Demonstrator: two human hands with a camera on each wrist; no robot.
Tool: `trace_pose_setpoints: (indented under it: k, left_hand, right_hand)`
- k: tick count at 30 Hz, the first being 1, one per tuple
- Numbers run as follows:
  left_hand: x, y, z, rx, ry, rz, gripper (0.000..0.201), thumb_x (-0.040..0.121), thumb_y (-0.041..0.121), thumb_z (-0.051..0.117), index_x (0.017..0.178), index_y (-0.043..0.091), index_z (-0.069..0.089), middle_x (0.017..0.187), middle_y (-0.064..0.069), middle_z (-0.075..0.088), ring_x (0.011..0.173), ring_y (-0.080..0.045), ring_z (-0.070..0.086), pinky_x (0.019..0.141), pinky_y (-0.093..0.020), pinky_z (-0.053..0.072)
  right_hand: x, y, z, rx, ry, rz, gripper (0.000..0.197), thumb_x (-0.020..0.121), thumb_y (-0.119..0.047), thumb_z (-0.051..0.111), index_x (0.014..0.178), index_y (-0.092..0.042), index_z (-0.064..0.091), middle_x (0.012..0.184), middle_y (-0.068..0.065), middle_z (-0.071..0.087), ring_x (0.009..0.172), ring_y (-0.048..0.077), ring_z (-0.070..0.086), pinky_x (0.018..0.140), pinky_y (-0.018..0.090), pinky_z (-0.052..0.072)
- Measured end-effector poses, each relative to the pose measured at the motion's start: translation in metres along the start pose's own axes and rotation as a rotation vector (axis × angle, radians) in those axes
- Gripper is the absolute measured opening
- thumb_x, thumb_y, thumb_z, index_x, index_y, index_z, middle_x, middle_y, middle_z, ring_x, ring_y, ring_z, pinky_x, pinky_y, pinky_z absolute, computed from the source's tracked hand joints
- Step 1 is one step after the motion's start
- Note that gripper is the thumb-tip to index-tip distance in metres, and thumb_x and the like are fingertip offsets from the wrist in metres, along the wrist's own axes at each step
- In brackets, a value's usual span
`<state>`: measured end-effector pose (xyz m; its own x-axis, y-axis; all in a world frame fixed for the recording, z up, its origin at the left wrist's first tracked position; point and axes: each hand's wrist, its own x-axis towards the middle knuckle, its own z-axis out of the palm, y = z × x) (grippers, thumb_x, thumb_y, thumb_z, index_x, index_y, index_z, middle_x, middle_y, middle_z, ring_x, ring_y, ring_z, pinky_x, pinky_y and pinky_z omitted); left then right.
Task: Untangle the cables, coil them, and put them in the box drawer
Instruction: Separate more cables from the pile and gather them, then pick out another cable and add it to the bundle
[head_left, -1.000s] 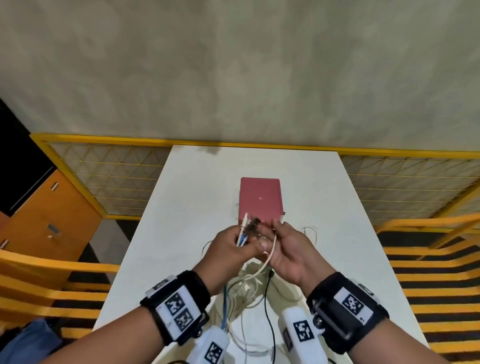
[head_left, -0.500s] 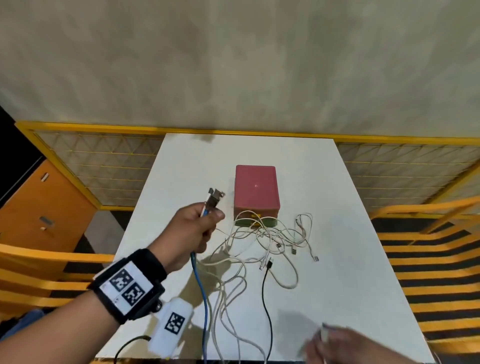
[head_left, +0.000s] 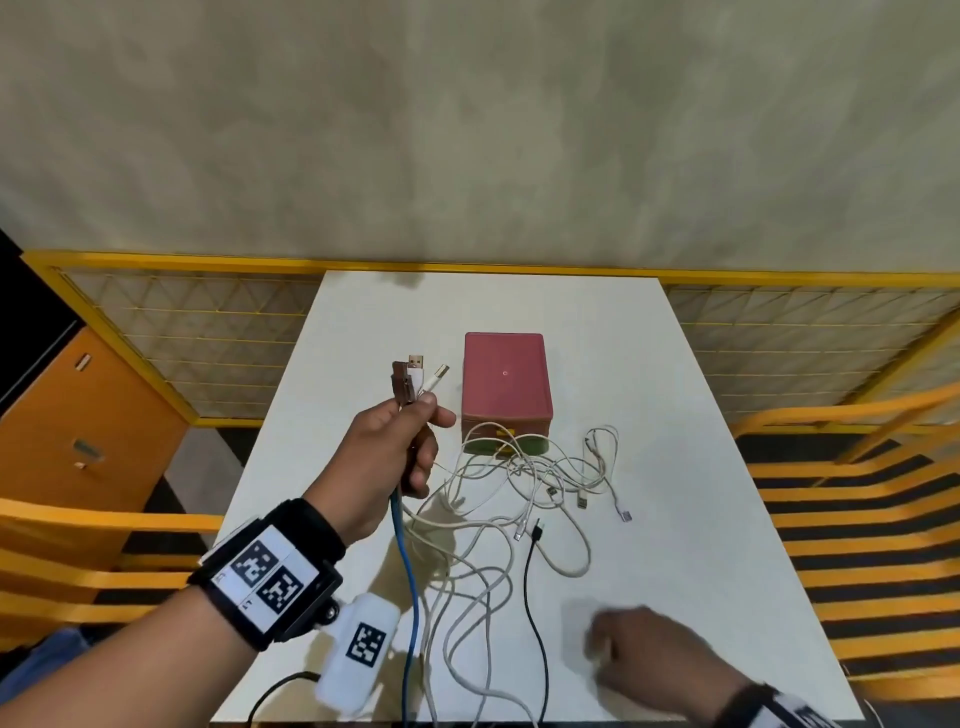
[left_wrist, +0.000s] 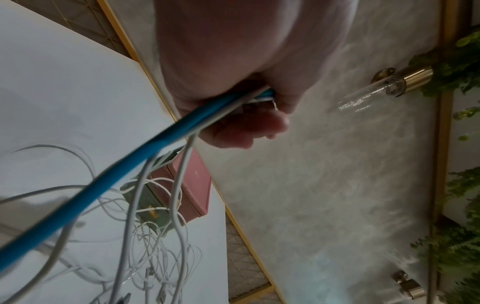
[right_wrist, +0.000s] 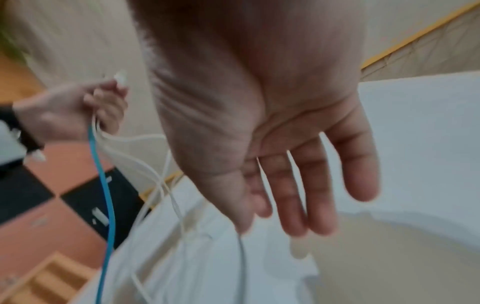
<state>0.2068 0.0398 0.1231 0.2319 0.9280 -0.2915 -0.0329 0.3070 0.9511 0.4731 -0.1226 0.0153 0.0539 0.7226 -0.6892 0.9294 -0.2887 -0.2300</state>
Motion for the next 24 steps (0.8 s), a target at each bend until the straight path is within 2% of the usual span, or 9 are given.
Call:
trace_pose_setpoints:
  k: [2,5,9,11,13,15,18,21,24]
  left_hand:
    - [-0.001,-0.001,0.003,-0.032,-0.001,0.000,0.033,0.102,0.036,0.047,0.093,0.010,0.065,0.054,-0.004,0.045,0.040,-0.015,0.036,0.045,-0.025,0.037]
    - [-0.002,-0.004,0.008,-0.121,-0.030,-0.012,0.020,0.101,0.028,0.051,0.095,0.012,0.061,0.054,-0.002,0.043,0.037,-0.011,0.029,0.042,-0.022,0.031]
    - [0.000,-0.004,0.010,-0.310,-0.057,-0.119,0.004,0.092,0.014,0.062,0.088,0.016,0.060,0.048,0.002,0.039,0.034,-0.006,0.026,0.037,-0.015,0.022]
    - [0.000,-0.004,0.011,-0.385,-0.083,-0.165,0.004,0.085,0.016,0.066,0.086,0.015,0.062,0.044,0.003,0.034,0.031,-0.005,0.026,0.037,-0.014,0.020]
    - [-0.001,-0.007,0.013,-0.420,-0.110,-0.189,0.013,0.085,0.023,0.065,0.087,0.010,0.066,0.041,0.003,0.032,0.029,-0.005,0.025,0.037,-0.014,0.020]
    - [-0.001,-0.010,0.016,-0.429,-0.129,-0.210,0.027,0.090,0.033,0.059,0.085,0.008,0.068,0.041,0.002,0.033,0.029,-0.006,0.025,0.038,-0.016,0.023]
    - [0.002,-0.013,0.020,-0.406,-0.143,-0.252,0.041,0.089,0.046,0.055,0.076,0.010,0.070,0.043,-0.001,0.045,0.032,-0.009,0.034,0.043,-0.021,0.028]
    - [0.002,-0.014,0.024,-0.412,-0.166,-0.275,0.045,0.087,0.049,0.056,0.066,0.012,0.070,0.050,-0.004,0.056,0.039,-0.011,0.045,0.042,-0.021,0.031]
    - [-0.001,-0.015,0.024,-0.453,-0.183,-0.255,0.042,0.086,0.046,0.056,0.071,0.012,0.073,0.065,-0.006,0.064,0.047,-0.013,0.054,0.043,-0.022,0.036]
  right_hand:
    - [0.028,-0.043,-0.013,0.051,0.141,-0.038,0.026,0.076,-0.054,0.050,0.081,-0.029,0.057,0.099,-0.004,0.069,0.094,0.018,0.065,0.073,0.029,0.046]
    - [0.060,-0.076,-0.012,0.032,0.150,-0.002,0.035,0.081,-0.054,0.054,0.090,-0.021,0.060,0.102,0.001,0.067,0.093,0.023,0.064,0.074,0.030,0.048]
    - [0.086,-0.085,0.016,-0.036,0.131,0.016,0.015,0.085,-0.028,0.052,0.095,-0.018,0.056,0.115,0.006,0.066,0.106,0.027,0.065,0.082,0.030,0.049]
    - [0.093,-0.078,0.026,-0.028,0.135,0.012,0.022,0.087,-0.023,0.048,0.104,-0.015,0.060,0.118,0.006,0.064,0.109,0.026,0.064,0.085,0.029,0.049]
    - [0.093,-0.072,0.027,0.009,0.123,0.014,0.013,0.085,-0.020,0.045,0.090,-0.019,0.057,0.117,0.006,0.064,0.108,0.025,0.064,0.082,0.027,0.047]
    - [0.092,-0.059,0.026,0.052,0.138,0.008,0.010,0.082,-0.021,0.044,0.072,-0.023,0.043,0.111,0.005,0.064,0.105,0.024,0.063,0.075,0.026,0.043]
    - [0.082,-0.049,0.026,0.051,0.179,-0.010,0.013,0.080,-0.034,0.050,0.083,-0.023,0.045,0.100,0.001,0.059,0.102,0.023,0.063,0.072,0.027,0.040]
    - [0.075,-0.057,0.032,0.044,0.212,-0.064,0.019,0.082,-0.041,0.050,0.087,-0.023,0.044,0.110,0.002,0.065,0.104,0.025,0.064,0.073,0.028,0.041]
    - [0.078,-0.070,0.042,0.120,0.269,-0.074,0.023,0.089,-0.044,0.042,0.084,-0.023,0.047,0.109,0.004,0.067,0.102,0.025,0.065,0.072,0.029,0.042]
